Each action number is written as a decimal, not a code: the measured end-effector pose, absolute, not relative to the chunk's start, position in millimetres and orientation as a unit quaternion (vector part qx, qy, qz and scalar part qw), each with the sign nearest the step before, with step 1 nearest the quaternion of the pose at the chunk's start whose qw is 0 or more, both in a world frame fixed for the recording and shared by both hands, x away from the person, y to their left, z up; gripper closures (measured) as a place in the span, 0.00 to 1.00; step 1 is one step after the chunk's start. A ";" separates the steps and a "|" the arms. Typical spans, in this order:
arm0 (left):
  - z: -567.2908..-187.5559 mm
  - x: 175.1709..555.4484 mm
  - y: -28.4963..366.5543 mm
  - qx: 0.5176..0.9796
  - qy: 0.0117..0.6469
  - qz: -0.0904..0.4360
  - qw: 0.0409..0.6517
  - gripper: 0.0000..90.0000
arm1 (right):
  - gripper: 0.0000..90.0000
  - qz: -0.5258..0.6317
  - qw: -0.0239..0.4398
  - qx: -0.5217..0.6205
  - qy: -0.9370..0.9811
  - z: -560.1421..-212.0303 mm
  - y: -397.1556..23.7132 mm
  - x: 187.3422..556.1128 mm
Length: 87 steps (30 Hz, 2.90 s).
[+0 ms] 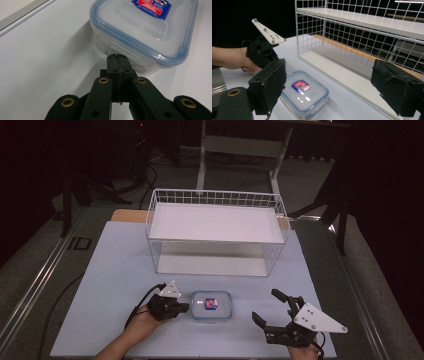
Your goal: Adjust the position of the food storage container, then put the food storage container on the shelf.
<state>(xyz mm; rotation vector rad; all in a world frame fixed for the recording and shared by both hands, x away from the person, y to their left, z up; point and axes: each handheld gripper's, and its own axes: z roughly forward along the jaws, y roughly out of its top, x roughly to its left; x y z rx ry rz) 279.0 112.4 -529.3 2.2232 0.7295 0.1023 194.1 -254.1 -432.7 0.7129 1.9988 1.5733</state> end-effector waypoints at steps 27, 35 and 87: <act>-515.8 280.6 114.9 0.852 0.279 0.027 0.443 0.80 | 0.14 0.563 0.245 0.251 0.748 -437.4 -252.3 196.5; -489.4 264.5 137.0 0.832 0.287 0.043 0.474 0.14 | 0.14 0.556 0.243 0.263 0.751 -436.3 -254.2 200.2; -520.5 301.6 90.9 0.748 0.481 -0.144 0.435 0.03 | 0.18 0.418 -0.080 0.510 0.748 -500.9 -228.0 293.1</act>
